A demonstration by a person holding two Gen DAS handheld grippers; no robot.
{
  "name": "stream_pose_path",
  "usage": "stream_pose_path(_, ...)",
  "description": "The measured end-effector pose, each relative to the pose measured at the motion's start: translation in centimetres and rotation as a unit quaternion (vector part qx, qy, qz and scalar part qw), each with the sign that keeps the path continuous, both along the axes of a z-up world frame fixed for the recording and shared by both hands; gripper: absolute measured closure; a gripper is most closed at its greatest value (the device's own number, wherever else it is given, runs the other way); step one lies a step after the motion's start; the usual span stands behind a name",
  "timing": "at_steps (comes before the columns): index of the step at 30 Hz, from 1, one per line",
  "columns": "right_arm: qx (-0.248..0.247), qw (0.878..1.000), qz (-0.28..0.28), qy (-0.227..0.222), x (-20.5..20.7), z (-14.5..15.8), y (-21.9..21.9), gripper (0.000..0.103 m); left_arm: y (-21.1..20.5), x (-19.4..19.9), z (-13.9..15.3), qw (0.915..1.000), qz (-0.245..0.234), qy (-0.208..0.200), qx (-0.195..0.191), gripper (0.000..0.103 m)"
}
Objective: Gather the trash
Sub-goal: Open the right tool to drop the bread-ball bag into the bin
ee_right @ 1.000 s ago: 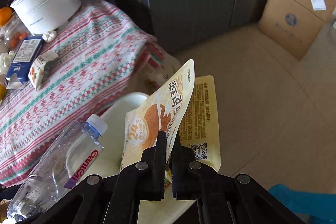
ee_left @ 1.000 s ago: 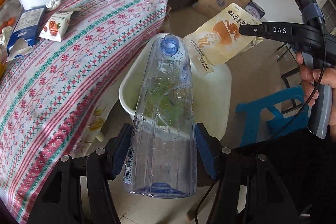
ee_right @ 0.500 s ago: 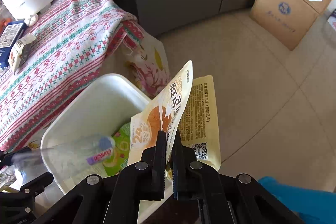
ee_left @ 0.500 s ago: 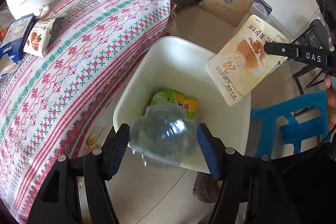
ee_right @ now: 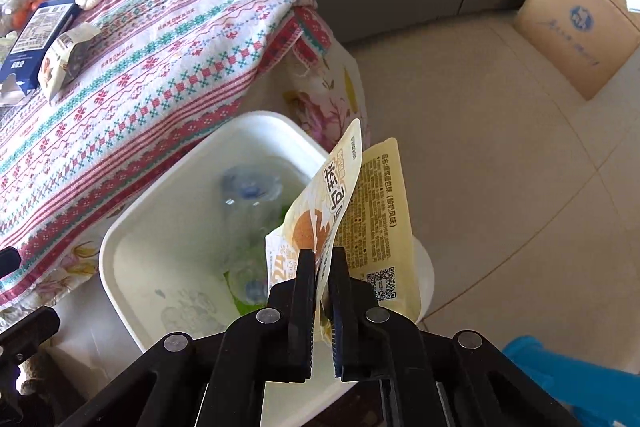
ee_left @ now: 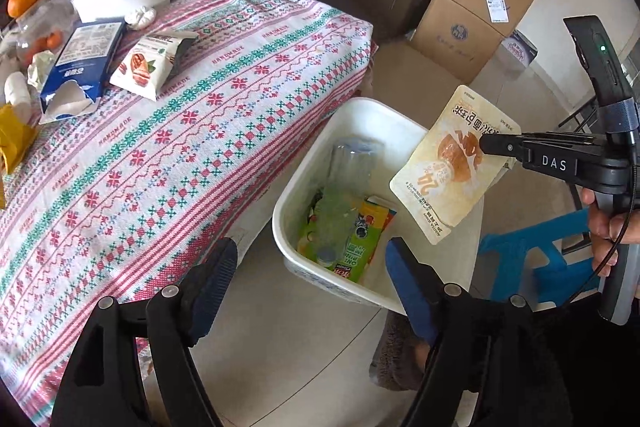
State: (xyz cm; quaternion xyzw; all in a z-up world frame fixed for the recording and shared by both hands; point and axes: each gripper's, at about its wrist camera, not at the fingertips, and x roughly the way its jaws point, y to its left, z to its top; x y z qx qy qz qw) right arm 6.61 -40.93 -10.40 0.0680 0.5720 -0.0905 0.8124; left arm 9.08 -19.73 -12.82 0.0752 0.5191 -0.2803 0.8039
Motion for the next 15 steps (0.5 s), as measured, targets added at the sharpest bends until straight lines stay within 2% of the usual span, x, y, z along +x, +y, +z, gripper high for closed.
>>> stream_pose_path(4, 0.008, 1.0, 0.007, 0.007, 0.5, -0.3, 0.9, 0.093, 1.8, -0.3, 0.7, 0.9999, 0.013, -0.006, -0.003, 0.024)
stream_pose_path(5, 0.009, 1.0, 0.005, 0.009, 0.6, -0.4, 1.0, 0.09, 2.2, -0.3, 0.8, 0.9998, 0.016, -0.007, -0.003, 0.024)
stream_pose_path(7, 0.02, 1.0, -0.001, 0.013, 0.8, -0.4, 1.2, 0.064, 3.0, -0.2, 1.0, 0.9997, 0.023, -0.009, -0.004, 0.023)
stream_pose_path(9, 0.03, 0.999, -0.007, 0.009, 0.9, -0.1, 1.3, 0.053, 3.7, -0.2, 1.1, 0.9995, 0.029, -0.011, -0.004, 0.023)
stream_pose_path(15, 0.037, 0.999, -0.007, -0.004, 1.5, 0.9, 2.3, 0.043, 5.7, -0.1, 1.5, 0.9986, 0.05, -0.014, -0.006, 0.023)
